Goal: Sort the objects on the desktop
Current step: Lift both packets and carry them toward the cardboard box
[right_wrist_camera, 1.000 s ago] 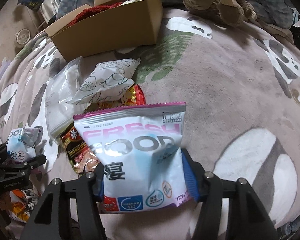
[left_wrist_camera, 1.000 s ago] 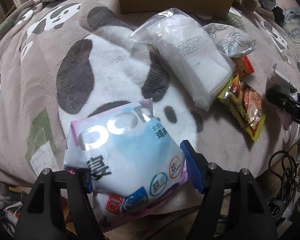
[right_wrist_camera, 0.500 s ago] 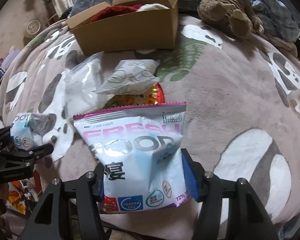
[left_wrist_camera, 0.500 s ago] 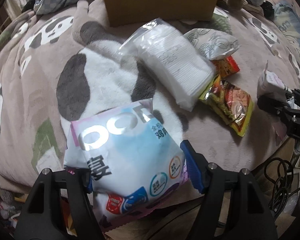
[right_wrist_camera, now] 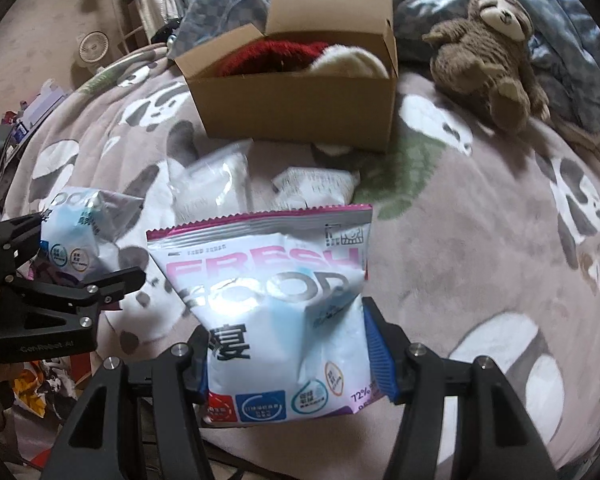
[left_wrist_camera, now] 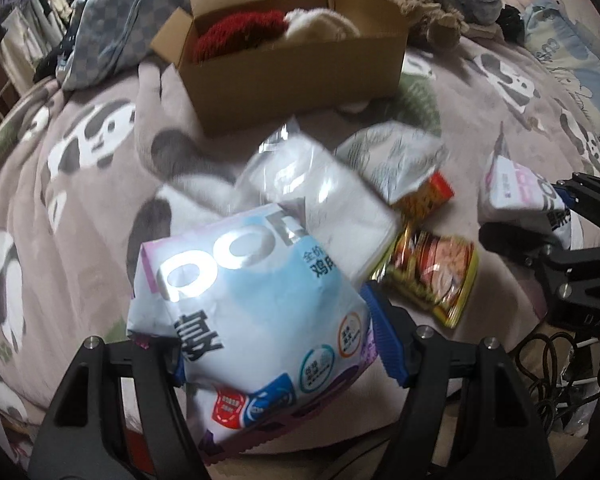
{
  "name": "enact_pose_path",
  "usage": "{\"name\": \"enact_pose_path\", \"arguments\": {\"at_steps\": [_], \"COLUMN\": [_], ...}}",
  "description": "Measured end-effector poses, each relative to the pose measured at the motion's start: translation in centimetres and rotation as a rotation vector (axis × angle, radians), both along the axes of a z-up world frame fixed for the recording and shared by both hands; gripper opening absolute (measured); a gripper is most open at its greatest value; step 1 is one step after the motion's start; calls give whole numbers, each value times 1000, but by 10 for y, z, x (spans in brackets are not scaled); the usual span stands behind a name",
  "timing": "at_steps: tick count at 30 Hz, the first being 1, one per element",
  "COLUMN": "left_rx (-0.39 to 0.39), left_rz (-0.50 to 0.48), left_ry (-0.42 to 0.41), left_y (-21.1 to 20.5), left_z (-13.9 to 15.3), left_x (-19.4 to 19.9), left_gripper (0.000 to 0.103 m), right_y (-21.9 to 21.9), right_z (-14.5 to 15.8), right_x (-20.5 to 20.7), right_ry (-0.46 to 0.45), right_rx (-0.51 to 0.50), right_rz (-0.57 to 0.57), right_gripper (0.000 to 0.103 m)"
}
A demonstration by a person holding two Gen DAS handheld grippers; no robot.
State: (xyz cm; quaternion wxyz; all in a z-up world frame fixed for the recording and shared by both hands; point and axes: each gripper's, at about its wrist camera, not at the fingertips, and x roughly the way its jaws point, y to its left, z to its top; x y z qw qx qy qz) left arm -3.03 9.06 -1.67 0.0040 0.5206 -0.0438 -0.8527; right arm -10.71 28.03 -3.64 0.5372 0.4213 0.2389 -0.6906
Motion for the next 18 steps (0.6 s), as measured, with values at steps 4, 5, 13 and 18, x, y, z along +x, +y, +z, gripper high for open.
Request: {"name": "enact_pose_path", "arguments": {"at_steps": [4, 5, 13, 18], "left_rx": [-8, -7, -25, -34], "left_rz": [-23, -26, -26, -25], "left_ry": [29, 36, 91, 116], "left_y": [1, 0, -17, -27], "left_z": [14, 17, 43, 55], "left_x": [-15, -20, -56, -81], "left_gripper": [70, 70, 70, 70], "right_y": [-12, -15, -43, -63], "right_z": [15, 19, 48, 64], "right_x": [-1, -1, -9, -16], "right_ry": [20, 25, 62, 81], "right_rx": [-24, -28, -68, -90], "right_rz": [14, 18, 45, 62], "right_gripper": [61, 61, 61, 61]}}
